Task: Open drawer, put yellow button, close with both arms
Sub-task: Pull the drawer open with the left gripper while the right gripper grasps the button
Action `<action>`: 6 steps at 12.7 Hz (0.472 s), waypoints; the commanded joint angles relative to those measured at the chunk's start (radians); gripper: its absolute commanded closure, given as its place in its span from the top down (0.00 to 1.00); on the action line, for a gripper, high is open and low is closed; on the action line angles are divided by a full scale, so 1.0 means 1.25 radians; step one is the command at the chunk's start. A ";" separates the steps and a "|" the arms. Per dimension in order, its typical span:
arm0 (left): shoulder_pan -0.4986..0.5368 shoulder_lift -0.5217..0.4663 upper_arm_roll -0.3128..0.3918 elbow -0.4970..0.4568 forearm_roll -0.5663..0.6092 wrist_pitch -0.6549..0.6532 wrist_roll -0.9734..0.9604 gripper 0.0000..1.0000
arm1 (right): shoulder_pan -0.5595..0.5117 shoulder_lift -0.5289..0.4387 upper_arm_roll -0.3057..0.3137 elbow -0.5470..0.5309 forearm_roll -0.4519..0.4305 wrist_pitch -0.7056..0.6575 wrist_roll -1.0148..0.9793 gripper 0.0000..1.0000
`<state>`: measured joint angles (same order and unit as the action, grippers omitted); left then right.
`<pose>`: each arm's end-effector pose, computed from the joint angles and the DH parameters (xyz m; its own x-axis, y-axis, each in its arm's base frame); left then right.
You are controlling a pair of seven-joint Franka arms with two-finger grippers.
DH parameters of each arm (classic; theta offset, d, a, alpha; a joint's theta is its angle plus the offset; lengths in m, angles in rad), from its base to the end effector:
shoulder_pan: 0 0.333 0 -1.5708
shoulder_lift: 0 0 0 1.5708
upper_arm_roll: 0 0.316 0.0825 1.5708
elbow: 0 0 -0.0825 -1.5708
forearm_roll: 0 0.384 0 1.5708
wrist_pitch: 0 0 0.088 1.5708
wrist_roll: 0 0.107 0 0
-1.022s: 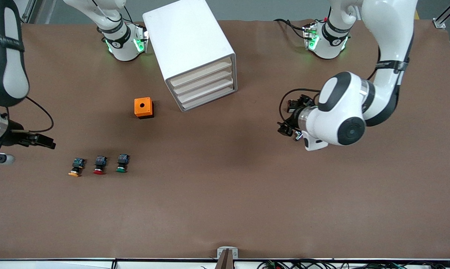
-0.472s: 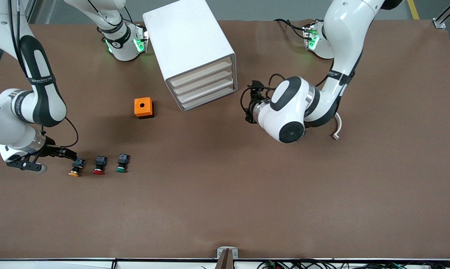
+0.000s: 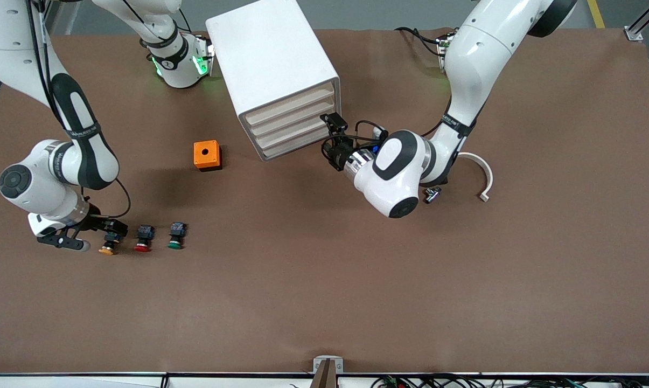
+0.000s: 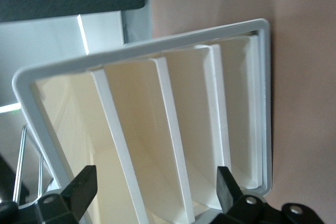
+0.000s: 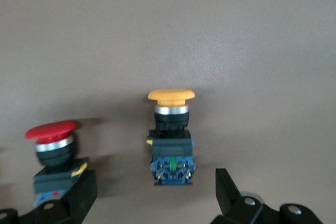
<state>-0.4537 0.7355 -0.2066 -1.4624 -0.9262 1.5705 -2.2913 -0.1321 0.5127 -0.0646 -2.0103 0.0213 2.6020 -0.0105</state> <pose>0.4930 -0.4590 0.2694 -0.4799 0.8607 -0.1697 0.4092 0.0484 -0.9112 0.6014 -0.1193 0.2038 0.9782 -0.1919 0.0800 -0.1940 -0.9808 0.0201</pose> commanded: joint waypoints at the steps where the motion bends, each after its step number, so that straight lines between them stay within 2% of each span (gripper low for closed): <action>1: -0.038 0.010 0.003 0.024 -0.027 -0.010 -0.089 0.96 | -0.007 0.024 0.001 0.001 -0.001 0.033 0.010 1.00; 4: -0.082 0.014 0.002 0.025 -0.035 -0.014 -0.151 0.78 | -0.011 0.039 0.001 0.007 -0.005 0.035 0.007 1.00; 5: -0.085 0.017 0.002 0.024 -0.036 -0.014 -0.161 0.73 | -0.011 0.039 0.001 0.007 -0.005 0.033 0.002 0.65; 6: -0.091 0.018 0.002 0.024 -0.044 -0.014 -0.162 0.70 | -0.011 0.039 0.003 0.007 -0.005 0.028 0.004 0.18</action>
<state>-0.5622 0.7412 -0.2088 -1.4568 -0.9573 1.5676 -2.4709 -0.1365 0.5585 -0.0692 -2.0092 0.0212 2.6398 -0.0105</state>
